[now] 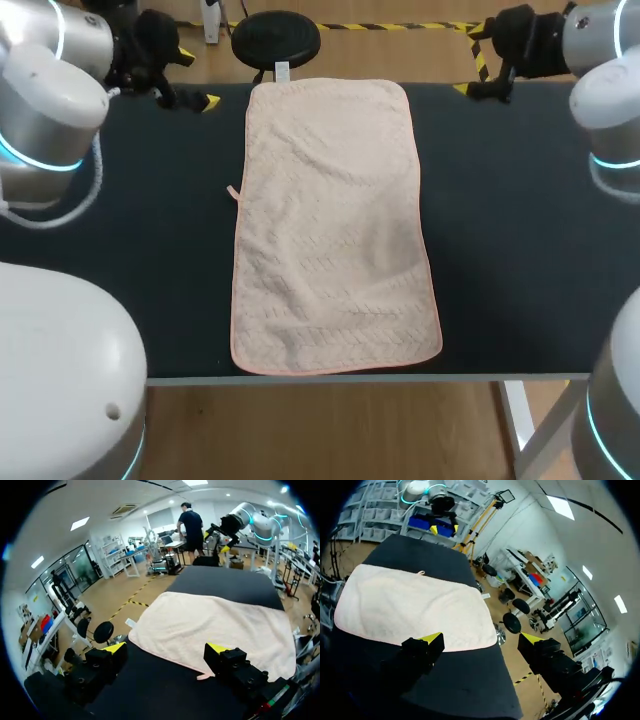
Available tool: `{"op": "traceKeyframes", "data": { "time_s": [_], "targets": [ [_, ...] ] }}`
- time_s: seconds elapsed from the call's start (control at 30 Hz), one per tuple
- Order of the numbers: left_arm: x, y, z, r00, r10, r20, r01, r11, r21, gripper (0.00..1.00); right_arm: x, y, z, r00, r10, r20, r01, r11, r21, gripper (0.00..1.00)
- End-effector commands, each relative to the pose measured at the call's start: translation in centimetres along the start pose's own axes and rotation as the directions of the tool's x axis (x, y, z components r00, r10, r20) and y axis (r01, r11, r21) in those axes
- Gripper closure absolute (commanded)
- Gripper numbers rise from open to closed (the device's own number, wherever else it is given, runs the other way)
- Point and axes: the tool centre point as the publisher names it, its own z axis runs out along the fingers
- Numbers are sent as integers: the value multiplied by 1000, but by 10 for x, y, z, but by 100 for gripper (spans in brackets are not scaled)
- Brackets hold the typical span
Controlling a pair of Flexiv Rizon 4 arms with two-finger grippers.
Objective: Fold the towel
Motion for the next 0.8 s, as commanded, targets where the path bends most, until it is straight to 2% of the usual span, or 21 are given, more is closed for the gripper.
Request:
{"op": "traceKeyframes", "data": {
  "time_s": [0.03,0.37,0.43,0.57,0.67,0.8],
  "targets": [
    [-8,-3,-2,971,187,-146,-225,919,-323,0,-7,1,-3,885,-279,-373,335,938,93,0],
    [-8,-3,-2,971,187,-146,-225,919,-323,0,-7,1,-3,885,-279,-373,335,938,93,0],
    [-5,-3,2,957,228,-178,-277,902,-332,0,-4,4,-2,880,-284,-381,343,935,96,0],
    [5,-7,7,923,291,-252,-372,842,-391,0,9,9,1,866,-257,-429,357,919,170,0],
    [16,-7,8,893,330,-306,-438,795,-420,0,19,11,3,875,-198,-442,323,918,228,0],
    [31,-3,10,871,340,-356,-477,759,-443,0,36,14,8,896,-110,-430,257,918,302,0]
  ]
}}
